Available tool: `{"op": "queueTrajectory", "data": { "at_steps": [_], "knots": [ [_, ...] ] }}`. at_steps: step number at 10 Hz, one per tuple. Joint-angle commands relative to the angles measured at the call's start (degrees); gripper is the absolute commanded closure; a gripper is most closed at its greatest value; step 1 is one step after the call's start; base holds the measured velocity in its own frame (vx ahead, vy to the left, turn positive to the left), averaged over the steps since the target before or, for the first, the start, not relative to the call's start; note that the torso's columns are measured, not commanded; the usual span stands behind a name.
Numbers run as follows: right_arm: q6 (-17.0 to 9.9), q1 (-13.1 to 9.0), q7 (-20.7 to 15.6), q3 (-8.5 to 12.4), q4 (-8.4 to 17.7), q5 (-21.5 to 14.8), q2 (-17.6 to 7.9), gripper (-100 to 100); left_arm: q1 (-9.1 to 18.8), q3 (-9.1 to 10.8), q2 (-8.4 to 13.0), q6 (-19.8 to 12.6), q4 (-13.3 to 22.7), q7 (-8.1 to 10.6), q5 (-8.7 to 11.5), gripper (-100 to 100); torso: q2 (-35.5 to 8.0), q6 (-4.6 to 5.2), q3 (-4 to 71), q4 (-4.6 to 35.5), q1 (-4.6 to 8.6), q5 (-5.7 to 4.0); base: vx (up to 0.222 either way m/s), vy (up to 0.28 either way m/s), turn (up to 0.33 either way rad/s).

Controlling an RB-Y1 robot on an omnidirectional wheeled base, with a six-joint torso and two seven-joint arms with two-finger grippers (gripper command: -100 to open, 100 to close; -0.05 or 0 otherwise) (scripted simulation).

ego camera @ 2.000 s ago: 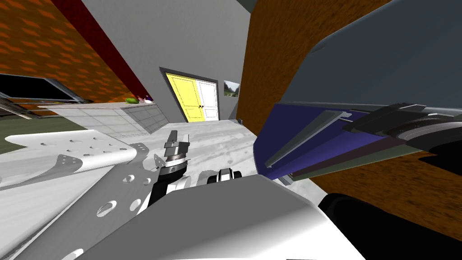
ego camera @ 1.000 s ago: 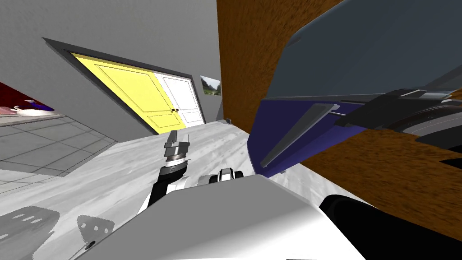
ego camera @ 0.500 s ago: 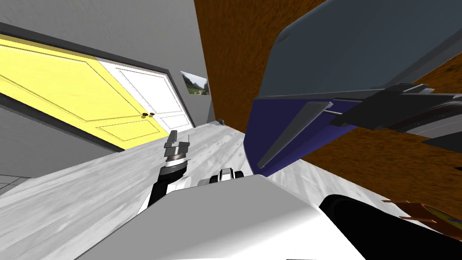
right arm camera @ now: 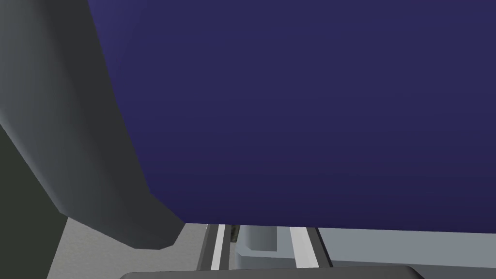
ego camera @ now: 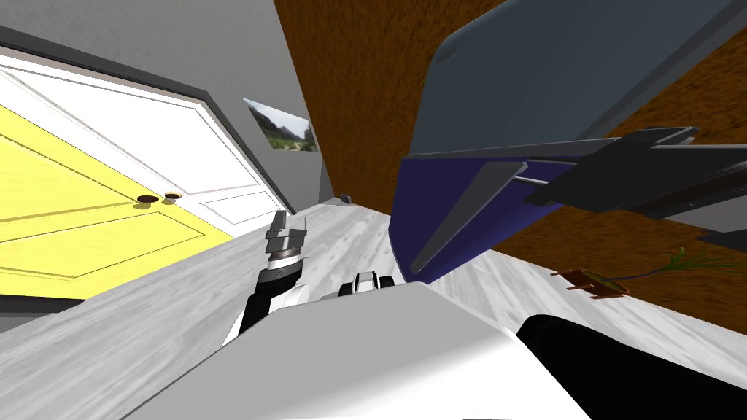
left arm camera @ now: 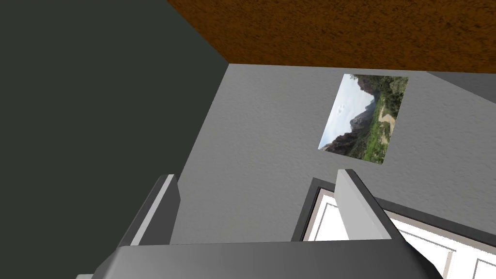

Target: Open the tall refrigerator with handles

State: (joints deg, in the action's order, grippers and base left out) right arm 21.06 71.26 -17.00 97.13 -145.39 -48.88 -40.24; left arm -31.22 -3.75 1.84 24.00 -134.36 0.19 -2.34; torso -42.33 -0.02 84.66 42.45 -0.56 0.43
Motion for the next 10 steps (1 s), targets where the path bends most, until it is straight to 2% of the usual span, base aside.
{"op": "queueTrajectory", "data": {
  "at_steps": [1, 2, 3, 5, 7, 8, 10],
  "knots": [
    [0.22, 0.00, 0.57, 2.45, -2.17, 0.72, 0.71, 100, 0.01, 0.00, 0.00, 0.00, 0.00, 0.00, 0.00, 0, -0.07, -0.08, 0.00, -0.02, 0.24, -0.06, 0.078, 0.077, -0.130],
    [0.58, 0.28, 0.30, 1.42, -2.18, 0.37, 0.43, 100, 0.03, 0.00, 0.01, 0.00, 0.00, 0.00, 0.00, 0, -0.16, -0.18, 0.02, 0.01, 0.65, -0.15, 0.013, 0.029, -0.020],
    [0.47, 0.95, 0.51, 1.58, -2.14, 0.10, 1.09, 100, 0.04, 0.01, 0.02, -0.01, 0.01, 0.00, 0.00, 0, -0.16, -0.15, 0.00, 0.00, 0.80, -0.26, 0.068, 0.120, -0.048],
    [0.25, 1.45, 0.62, 1.77, -1.84, -0.14, 1.71, 100, 0.02, 0.00, 0.00, 0.00, 0.00, 0.00, 0.00, 0, 0.11, 0.04, -0.09, -0.19, 0.05, -0.31, 0.097, 0.211, -0.090],
    [-0.18, 2.46, 0.83, 2.16, -1.24, -0.62, 2.95, 100, 0.03, 0.00, 0.00, 0.00, 0.00, 0.00, 0.00, 0, 0.22, -0.08, 0.12, -0.19, 0.32, -0.23, 0.106, 0.225, -0.064],
    [0.67, 3.37, 1.95, 4.30, -0.05, 0.46, 1.38, -100, 0.02, -0.01, 0.00, 0.00, 0.00, 0.00, 0.00, 0, 0.23, -0.06, 0.12, -0.20, 0.23, -0.22, 0.043, 0.128, -0.043],
    [1.16, 4.35, 2.99, 6.39, 1.51, 1.32, 0.10, -100, 0.04, 0.01, 0.02, -0.01, 0.01, 0.00, 0.00, 0, 0.03, -0.13, 0.05, -0.16, 1.22, -0.52, -0.021, -0.023, 0.018]
  ]
}}
